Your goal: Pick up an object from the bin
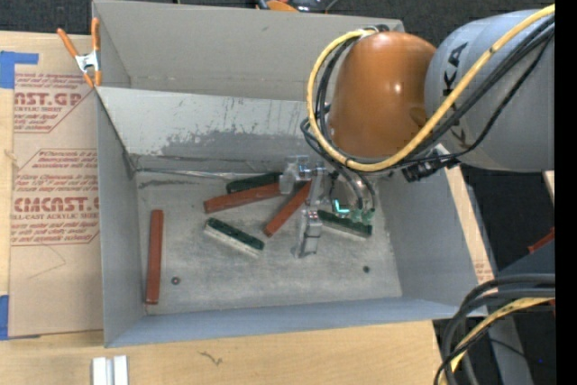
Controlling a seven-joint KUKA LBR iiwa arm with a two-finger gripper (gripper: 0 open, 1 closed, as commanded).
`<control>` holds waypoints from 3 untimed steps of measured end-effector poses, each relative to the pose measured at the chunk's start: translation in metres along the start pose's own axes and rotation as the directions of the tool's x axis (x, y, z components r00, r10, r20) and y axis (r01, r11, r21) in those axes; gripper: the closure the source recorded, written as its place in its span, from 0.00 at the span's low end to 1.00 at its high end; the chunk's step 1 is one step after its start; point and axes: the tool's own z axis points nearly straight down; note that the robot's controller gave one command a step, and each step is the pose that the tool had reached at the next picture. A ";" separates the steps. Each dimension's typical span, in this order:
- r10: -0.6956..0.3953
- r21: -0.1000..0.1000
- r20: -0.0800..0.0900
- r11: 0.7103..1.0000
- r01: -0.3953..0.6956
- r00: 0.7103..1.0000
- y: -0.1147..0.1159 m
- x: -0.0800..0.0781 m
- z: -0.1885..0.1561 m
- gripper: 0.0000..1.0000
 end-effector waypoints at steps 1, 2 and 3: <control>0.168 0.000 0.006 0.986 -0.168 0.986 -0.024 -0.031 0.136 0.00; 0.167 -0.002 0.007 0.986 -0.167 0.986 -0.024 -0.031 0.133 1.00; 0.364 -0.004 0.009 0.931 -0.364 0.931 -0.016 -0.011 0.067 1.00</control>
Offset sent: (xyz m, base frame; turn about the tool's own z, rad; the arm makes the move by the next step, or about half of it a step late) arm 0.0303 -0.0246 -0.1331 0.1685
